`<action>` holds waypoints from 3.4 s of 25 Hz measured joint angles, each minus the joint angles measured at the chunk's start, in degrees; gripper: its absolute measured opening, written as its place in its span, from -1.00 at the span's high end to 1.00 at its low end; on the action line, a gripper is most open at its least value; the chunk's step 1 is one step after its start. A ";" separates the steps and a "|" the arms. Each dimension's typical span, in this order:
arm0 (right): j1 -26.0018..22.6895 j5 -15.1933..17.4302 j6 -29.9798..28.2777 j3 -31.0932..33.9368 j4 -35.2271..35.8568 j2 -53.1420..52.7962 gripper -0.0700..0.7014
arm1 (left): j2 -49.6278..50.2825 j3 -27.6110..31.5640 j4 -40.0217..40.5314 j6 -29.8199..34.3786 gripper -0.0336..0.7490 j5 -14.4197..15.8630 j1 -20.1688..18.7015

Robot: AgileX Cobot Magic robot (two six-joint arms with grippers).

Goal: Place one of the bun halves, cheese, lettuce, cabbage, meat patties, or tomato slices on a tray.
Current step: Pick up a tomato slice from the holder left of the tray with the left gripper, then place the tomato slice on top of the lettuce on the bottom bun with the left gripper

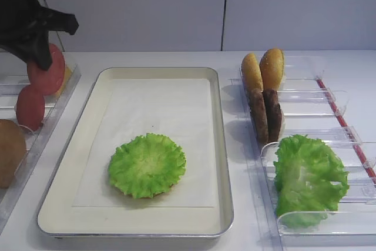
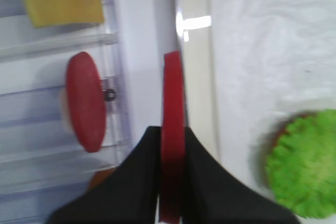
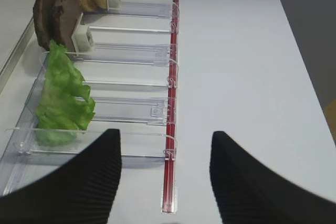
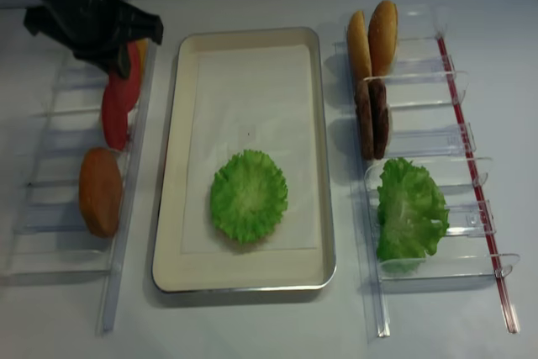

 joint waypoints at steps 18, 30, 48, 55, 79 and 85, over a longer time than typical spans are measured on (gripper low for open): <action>0.00 0.00 0.00 0.00 0.00 0.00 -0.26 | -13.20 33.19 -54.57 38.67 0.79 -3.51 0.00; 0.00 0.00 0.00 0.00 0.00 0.00 -0.26 | -3.36 40.77 -72.67 50.63 0.79 -13.51 0.00; 0.00 -0.10 0.00 0.00 0.00 0.00 -0.26 | 0.35 40.77 -74.38 53.42 0.79 -14.58 -0.04; 0.00 -0.10 0.00 0.00 0.00 0.00 -0.26 | 0.43 40.77 -74.28 53.42 0.79 -10.82 -0.04; 0.00 -0.10 0.00 0.00 0.00 0.00 -0.26 | 3.28 40.77 -71.00 51.58 0.79 -14.15 -0.04; 0.00 -0.10 0.00 0.00 0.00 0.00 -0.26 | 3.65 40.77 -70.90 51.19 0.49 -15.51 -0.04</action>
